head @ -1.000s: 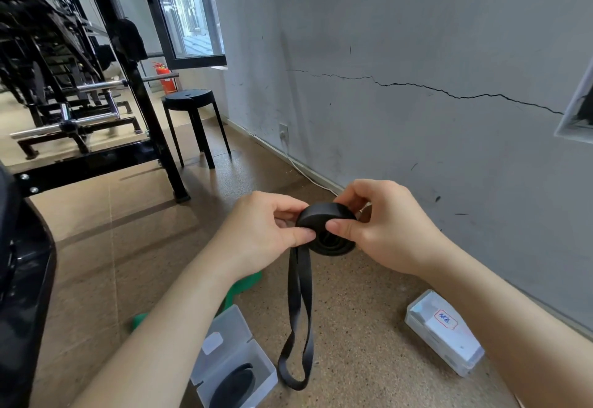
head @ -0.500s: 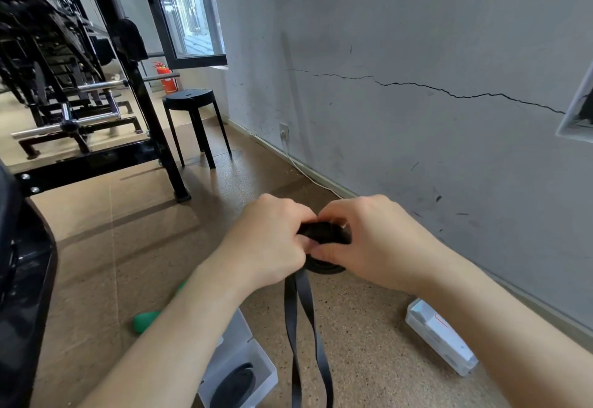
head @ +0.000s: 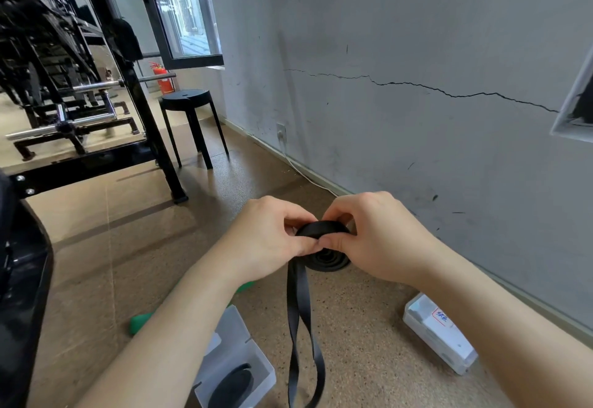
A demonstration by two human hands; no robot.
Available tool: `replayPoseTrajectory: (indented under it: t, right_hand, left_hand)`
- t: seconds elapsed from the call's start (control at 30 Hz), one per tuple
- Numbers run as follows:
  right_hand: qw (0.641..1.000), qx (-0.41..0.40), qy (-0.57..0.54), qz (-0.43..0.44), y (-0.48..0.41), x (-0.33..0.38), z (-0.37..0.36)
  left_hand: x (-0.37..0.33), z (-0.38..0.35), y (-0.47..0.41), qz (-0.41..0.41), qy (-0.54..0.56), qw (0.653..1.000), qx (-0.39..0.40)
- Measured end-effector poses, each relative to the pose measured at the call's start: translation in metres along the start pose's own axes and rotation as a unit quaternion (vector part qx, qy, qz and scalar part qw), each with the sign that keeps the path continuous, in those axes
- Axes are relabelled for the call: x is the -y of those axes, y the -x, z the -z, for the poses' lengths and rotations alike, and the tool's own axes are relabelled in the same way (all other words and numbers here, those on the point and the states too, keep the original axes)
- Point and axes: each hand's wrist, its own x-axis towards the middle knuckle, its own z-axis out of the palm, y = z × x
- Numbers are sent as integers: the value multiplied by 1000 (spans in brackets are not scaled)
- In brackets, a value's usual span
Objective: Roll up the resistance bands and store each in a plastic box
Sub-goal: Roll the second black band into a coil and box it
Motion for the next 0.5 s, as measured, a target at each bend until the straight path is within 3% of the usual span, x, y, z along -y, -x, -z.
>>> replayPoseTrajectory:
  t: [0.1,0.33,0.5]
  right_hand:
    - [1000,-10,-18,-15,-1,-4,2]
    - [986,-50,-150,-52,-3,-10,0]
    - [970,-32,-226,-80,-3,-11,0]
  left_hand:
    - [6,1,1,8,-15,1000,9]
    - [11,0,0,35,133,990,-35]
    - [7,2,0,21,86,994,-60]
